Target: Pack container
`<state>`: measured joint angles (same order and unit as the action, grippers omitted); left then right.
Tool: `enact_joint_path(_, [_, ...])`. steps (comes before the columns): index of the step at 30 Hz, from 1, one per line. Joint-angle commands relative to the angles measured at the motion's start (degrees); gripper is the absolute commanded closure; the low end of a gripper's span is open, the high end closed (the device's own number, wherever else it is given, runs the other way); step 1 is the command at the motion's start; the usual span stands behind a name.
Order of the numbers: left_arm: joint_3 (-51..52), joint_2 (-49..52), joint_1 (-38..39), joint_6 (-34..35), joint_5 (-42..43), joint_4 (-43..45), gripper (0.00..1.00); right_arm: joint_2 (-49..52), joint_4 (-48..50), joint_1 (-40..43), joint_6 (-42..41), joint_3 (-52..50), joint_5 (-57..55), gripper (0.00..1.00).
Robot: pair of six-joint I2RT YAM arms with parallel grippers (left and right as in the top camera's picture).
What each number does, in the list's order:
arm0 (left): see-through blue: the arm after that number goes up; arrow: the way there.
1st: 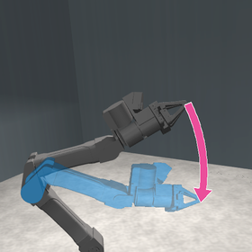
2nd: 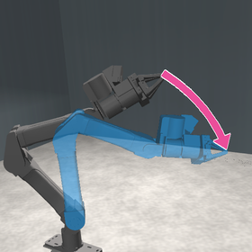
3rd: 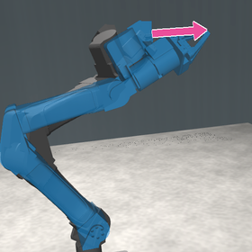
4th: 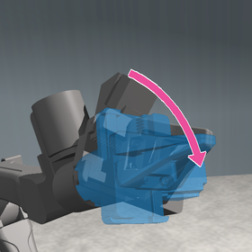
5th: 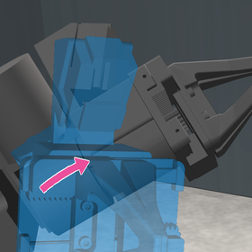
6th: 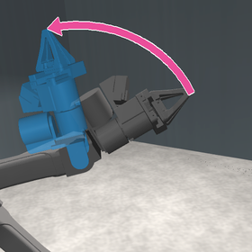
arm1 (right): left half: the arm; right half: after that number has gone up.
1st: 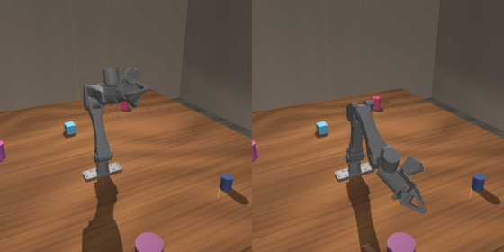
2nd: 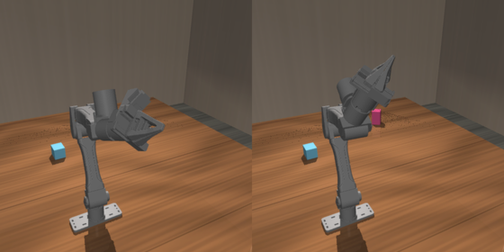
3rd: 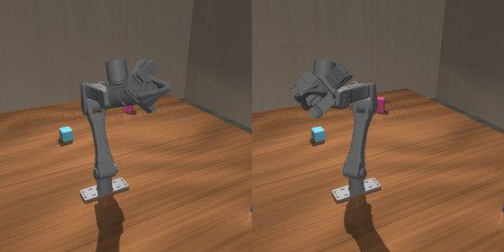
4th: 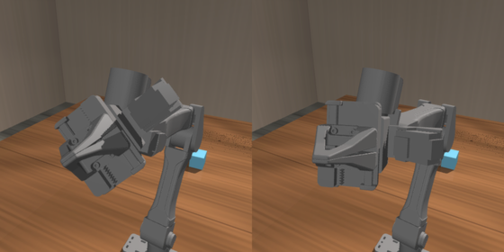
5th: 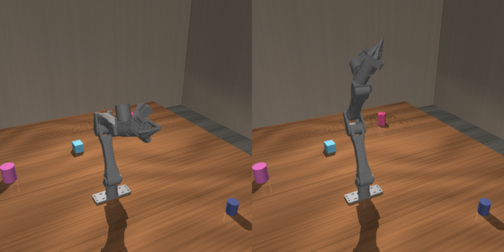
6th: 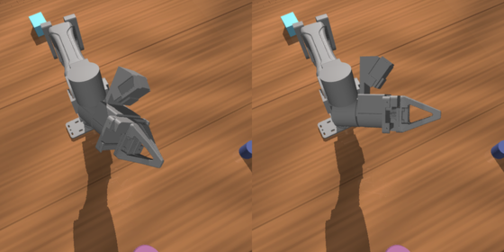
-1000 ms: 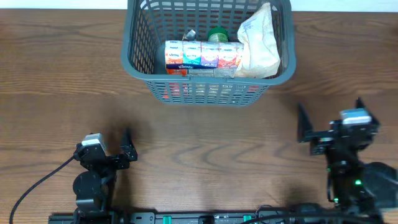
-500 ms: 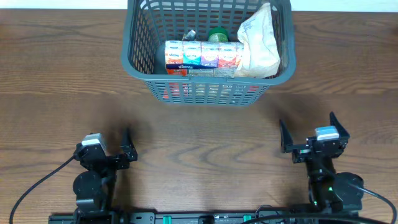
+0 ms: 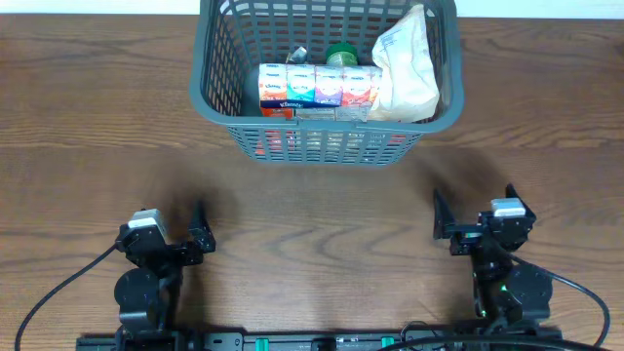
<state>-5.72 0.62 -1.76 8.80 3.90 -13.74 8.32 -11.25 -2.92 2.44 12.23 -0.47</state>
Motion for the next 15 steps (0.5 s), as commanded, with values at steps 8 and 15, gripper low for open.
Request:
enact_joint_path(8, [0.9,-0.4,0.2,-0.1,-0.2,-2.0,0.02,-7.1,0.1,-0.4,-2.5,-4.6,-0.6,0.01])
enact_joint_path(15, [0.9,-0.4,0.2,-0.1,-0.2,-2.0,0.02,-7.3,-0.3,-0.4,-2.6,-6.2,-0.7,0.01])
